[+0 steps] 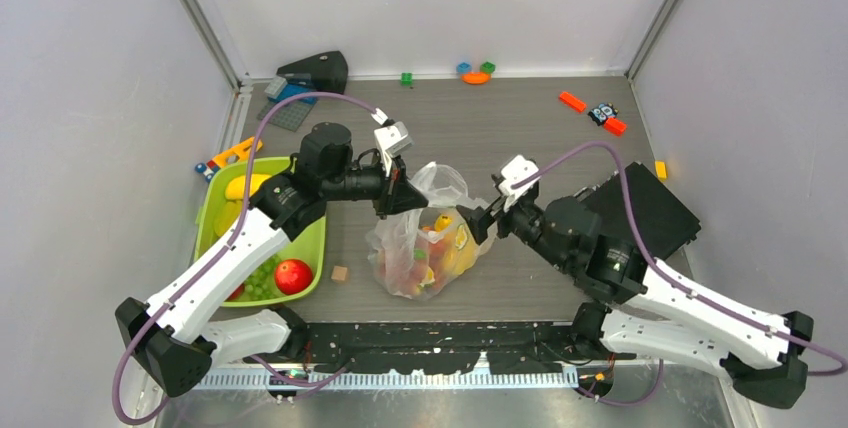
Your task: Place the fake fruits into the plastic bag and tie a complex knot
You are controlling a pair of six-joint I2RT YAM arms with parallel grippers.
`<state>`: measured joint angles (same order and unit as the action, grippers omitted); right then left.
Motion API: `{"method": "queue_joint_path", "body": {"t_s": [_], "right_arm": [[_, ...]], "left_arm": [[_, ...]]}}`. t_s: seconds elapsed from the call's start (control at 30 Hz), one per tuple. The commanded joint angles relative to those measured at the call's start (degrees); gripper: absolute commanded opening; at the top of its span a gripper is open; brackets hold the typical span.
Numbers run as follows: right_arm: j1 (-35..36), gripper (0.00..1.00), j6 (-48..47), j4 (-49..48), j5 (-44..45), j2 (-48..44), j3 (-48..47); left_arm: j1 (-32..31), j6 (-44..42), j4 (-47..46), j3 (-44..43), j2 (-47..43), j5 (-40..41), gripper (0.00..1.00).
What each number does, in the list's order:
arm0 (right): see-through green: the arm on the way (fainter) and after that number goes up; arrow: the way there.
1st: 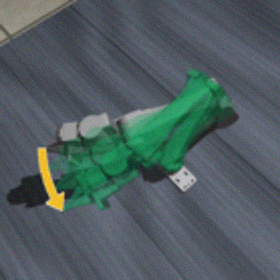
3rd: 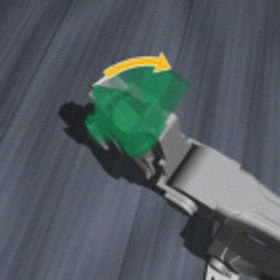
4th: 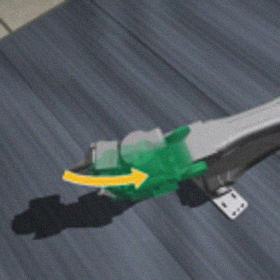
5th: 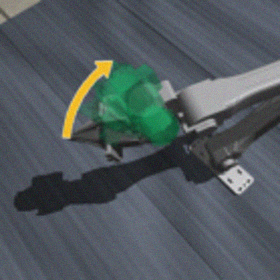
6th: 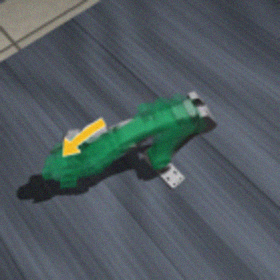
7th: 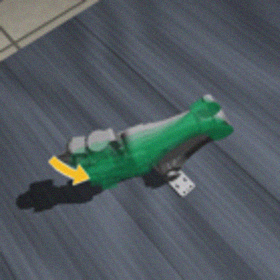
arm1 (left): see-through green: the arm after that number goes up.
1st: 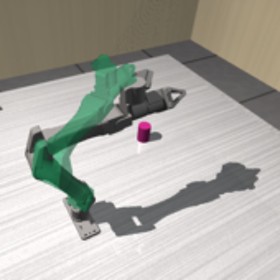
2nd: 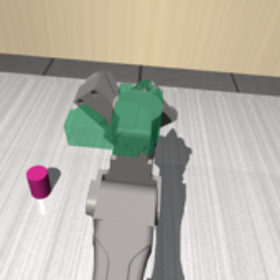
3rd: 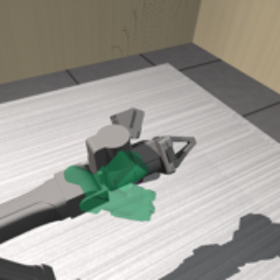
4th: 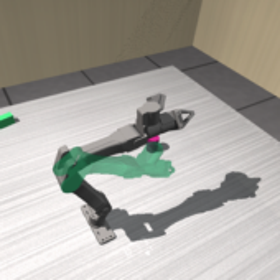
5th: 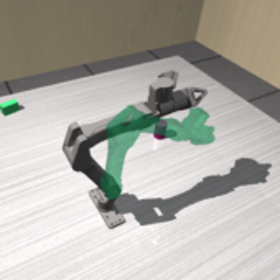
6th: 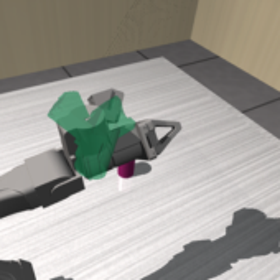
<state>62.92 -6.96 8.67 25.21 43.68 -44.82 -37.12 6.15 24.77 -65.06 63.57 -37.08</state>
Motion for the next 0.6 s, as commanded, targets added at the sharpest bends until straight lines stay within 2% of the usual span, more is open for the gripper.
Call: {"method": "queue_joint_path", "body": {"t_s": [0.0,0.1,0.37,0.57], "right_arm": [[-8.75,0.94,9.07,1.42,-24.69,0.71,-7.44],[-12.57,0.93,14.71,0.72,-31.47,4.28,-10.89],[-18.78,0.79,25.58,-8.9,-46.75,12.5,-15.01],[-19.13,0.7,29.81,-15.48,-48.95,15.68,-15.17]], "left_arm": [[0.26,-0.43,0.13,-0.25,-1.28,0.64,0.0],[0.28,-0.53,0.1,-0.08,-1.41,0.53,0.0],[0.23,-0.44,-0.17,0.11,-1.3,-0.01,0.0],[0.24,-0.45,-0.34,0.19,-1.32,-0.33,0.0]]}}
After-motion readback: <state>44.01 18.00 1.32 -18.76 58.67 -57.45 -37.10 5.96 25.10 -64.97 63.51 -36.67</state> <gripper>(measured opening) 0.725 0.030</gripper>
